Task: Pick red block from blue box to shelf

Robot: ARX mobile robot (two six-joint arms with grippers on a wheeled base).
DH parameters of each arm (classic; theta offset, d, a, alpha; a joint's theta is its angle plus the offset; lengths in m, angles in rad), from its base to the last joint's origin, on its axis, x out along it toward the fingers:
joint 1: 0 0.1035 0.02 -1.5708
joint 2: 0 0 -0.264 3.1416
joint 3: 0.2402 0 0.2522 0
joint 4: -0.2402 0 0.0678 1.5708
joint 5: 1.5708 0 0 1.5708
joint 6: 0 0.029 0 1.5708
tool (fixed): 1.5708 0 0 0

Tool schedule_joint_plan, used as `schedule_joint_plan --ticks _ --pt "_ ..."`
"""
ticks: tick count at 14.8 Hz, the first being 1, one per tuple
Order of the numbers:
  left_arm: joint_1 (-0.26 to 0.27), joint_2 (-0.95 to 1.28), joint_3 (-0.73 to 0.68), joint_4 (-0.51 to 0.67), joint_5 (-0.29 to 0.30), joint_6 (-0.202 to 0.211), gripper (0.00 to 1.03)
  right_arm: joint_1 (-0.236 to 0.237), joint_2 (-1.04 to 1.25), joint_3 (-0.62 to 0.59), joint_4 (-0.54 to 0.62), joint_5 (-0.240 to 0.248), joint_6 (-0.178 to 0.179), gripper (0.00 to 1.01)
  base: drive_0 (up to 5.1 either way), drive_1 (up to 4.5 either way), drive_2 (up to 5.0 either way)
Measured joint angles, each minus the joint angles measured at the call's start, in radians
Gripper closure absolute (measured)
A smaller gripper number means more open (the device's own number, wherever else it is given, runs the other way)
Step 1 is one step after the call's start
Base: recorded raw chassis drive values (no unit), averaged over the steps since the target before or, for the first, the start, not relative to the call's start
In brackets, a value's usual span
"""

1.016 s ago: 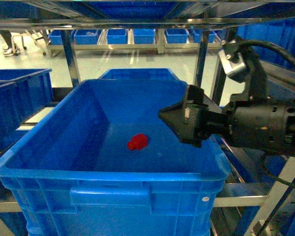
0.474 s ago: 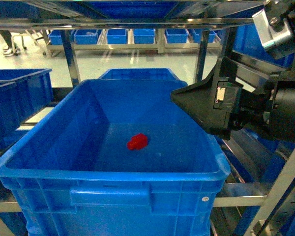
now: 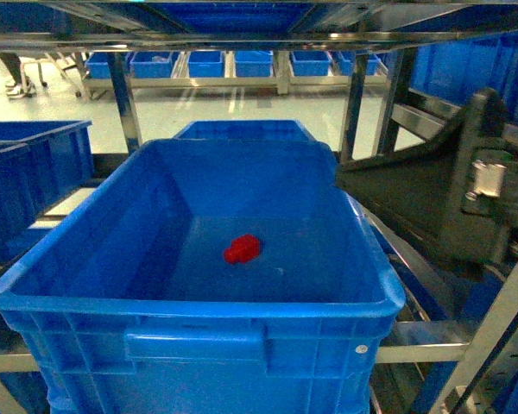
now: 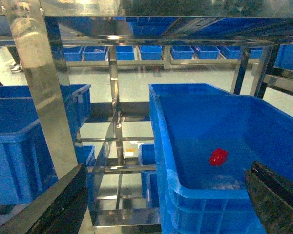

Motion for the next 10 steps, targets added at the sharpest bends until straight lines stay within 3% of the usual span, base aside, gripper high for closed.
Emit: schedule_joint_plan --ticks 2,5,6,7,8,9,10 --pt "0.000 0.000 0.000 0.000 0.000 0.000 0.05 -0.049 -0.080 -0.066 -0.015 0.003 0.012 0.03 0.0 0.00 0.0" --pt "0.000 0.000 0.000 0.000 0.000 0.000 0.05 -0.175 -0.270 -0.161 -0.061 0.075 0.050 0.03 0.0 0.00 0.0" --pt "0.000 0.000 0.000 0.000 0.000 0.000 0.05 -0.170 -0.348 -0.248 0.100 0.317 -0.050 0.15 0.0 0.00 0.0" --pt "0.000 0.000 0.000 0.000 -0.001 0.000 0.05 -0.176 -0.451 -0.315 0.098 0.479 -0.167 0.27 0.0 0.00 0.0" --pt "0.000 0.000 0.000 0.000 0.000 0.000 0.05 -0.194 -0.529 -0.359 0.080 0.555 -0.266 0.40 0.0 0.00 0.0" --pt "0.000 0.000 0.000 0.000 0.000 0.000 0.05 -0.207 -0.570 -0.373 0.063 0.563 -0.306 0.51 0.0 0.00 0.0" --pt "0.000 0.000 0.000 0.000 0.000 0.000 0.05 -0.251 -0.612 -0.390 0.037 0.492 -0.336 0.64 0.0 0.00 0.0"
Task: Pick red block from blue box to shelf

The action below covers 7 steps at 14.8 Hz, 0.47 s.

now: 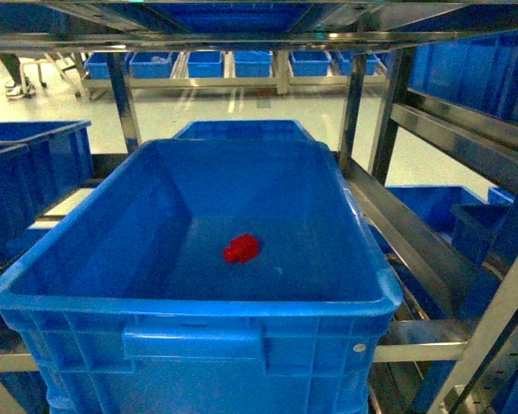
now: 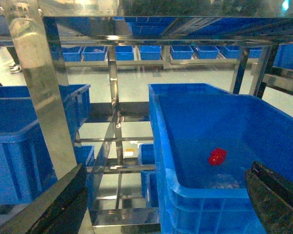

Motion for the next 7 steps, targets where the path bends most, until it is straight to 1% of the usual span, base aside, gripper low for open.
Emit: schedule_joint_plan --ticks 1,2,3,4,5,6,7 --pt "0.000 0.000 0.000 0.000 -0.001 0.000 0.05 -0.032 -0.041 -0.018 -0.028 -0.006 -0.011 0.77 0.0 0.00 0.0" --pt "0.000 0.000 0.000 0.000 0.000 0.000 0.05 -0.036 -0.088 -0.036 -0.053 -0.008 -0.016 0.90 0.0 0.00 0.0" --pt "0.000 0.000 0.000 0.000 0.000 0.000 0.05 -0.032 -0.129 -0.047 -0.085 -0.010 -0.028 1.00 0.0 0.00 0.0" --pt "0.000 0.000 0.000 0.000 -0.001 0.000 0.05 -0.030 -0.163 -0.064 -0.089 -0.010 -0.029 0.99 0.0 0.00 0.0" --pt "0.000 0.000 0.000 0.000 0.000 0.000 0.05 -0.030 -0.170 -0.091 -0.065 -0.010 -0.030 0.99 0.0 0.00 0.0" --pt "0.000 0.000 0.000 0.000 0.000 0.000 0.05 -0.030 -0.208 -0.099 -0.125 -0.011 -0.030 0.99 0.0 0.00 0.0" --pt "0.000 0.000 0.000 0.000 0.000 0.000 0.05 -0.030 -0.266 -0.099 -0.158 -0.011 -0.030 0.99 0.0 0.00 0.0"
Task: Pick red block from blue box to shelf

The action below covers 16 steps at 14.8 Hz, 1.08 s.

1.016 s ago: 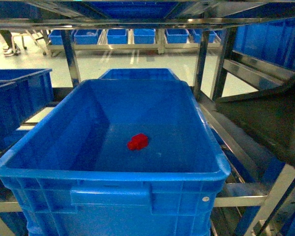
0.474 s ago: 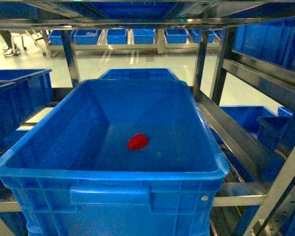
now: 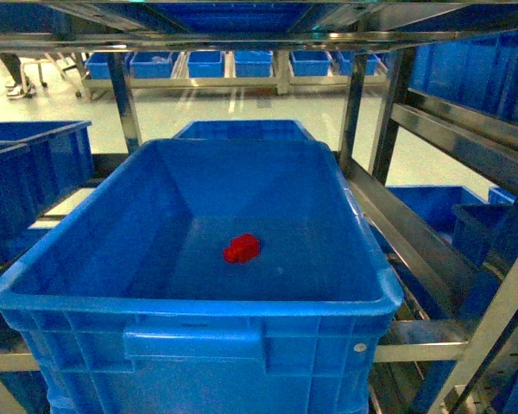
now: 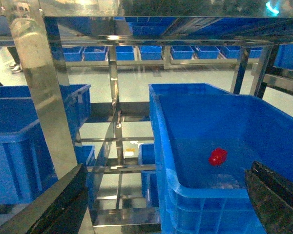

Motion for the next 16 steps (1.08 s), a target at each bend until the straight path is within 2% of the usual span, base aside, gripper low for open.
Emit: schedule_joint_plan --ticks 7,11,14,16 --pt "0.000 0.000 0.000 0.000 0.000 0.000 0.05 0.000 -0.267 0.000 -0.254 0.000 0.000 0.99 0.0 0.00 0.0" --pt "0.000 0.000 0.000 0.000 0.000 0.000 0.05 0.000 -0.363 0.000 -0.350 0.000 0.000 0.98 0.0 0.00 0.0" --pt "0.000 0.000 0.000 0.000 0.000 0.000 0.05 0.000 -0.367 0.000 -0.349 0.000 0.000 0.69 0.0 0.00 0.0" --pt "0.000 0.000 0.000 0.000 0.000 0.000 0.05 0.000 -0.367 0.000 -0.350 0.000 0.000 0.45 0.0 0.00 0.0"
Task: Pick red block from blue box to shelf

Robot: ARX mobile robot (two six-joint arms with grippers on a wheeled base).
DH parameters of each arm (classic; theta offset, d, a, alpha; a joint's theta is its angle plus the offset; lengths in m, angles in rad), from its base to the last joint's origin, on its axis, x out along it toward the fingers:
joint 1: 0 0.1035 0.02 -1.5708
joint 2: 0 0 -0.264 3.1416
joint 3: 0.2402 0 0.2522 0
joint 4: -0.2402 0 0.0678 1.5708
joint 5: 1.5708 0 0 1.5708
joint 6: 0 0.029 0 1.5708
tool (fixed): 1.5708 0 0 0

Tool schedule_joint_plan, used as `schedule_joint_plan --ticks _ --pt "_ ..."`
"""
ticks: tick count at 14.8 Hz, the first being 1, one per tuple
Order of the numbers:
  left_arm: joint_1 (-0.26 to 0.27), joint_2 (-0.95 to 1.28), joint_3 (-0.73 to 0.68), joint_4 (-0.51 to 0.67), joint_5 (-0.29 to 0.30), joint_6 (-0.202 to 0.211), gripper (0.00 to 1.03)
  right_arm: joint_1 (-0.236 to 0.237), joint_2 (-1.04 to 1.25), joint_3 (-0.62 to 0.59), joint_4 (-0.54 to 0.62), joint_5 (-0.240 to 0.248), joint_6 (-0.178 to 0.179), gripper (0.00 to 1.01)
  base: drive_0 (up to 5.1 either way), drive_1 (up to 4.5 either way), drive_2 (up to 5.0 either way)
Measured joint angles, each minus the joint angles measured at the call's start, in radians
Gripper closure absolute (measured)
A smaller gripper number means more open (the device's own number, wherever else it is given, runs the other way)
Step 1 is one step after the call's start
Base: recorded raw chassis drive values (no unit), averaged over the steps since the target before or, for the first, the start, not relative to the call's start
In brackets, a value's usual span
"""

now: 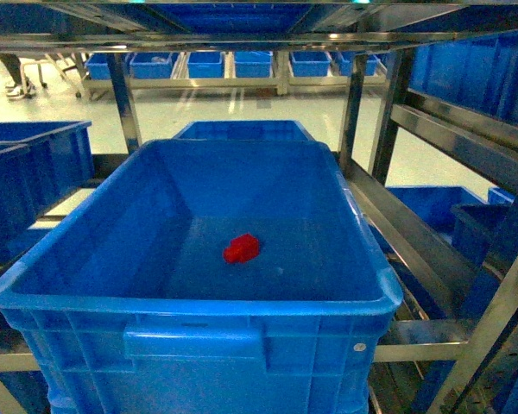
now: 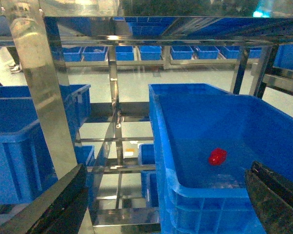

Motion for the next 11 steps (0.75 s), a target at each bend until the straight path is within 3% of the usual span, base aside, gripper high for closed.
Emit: schedule_joint_plan --ticks 1,3,4,11 --pt "0.000 0.000 0.000 0.000 0.000 0.000 0.05 0.000 0.000 0.000 0.000 0.000 0.000 0.38 0.0 0.00 0.0" --pt "0.000 0.000 0.000 0.000 0.000 0.000 0.05 0.000 0.000 0.000 0.000 0.000 0.000 0.09 0.0 0.00 0.0" --pt "0.000 0.000 0.000 0.000 0.000 0.000 0.05 0.000 0.000 0.000 0.000 0.000 0.000 0.01 0.0 0.00 0.0" --pt "0.000 0.000 0.000 0.000 0.000 0.000 0.05 0.000 0.000 0.000 0.000 0.000 0.000 0.03 0.0 0.00 0.0"
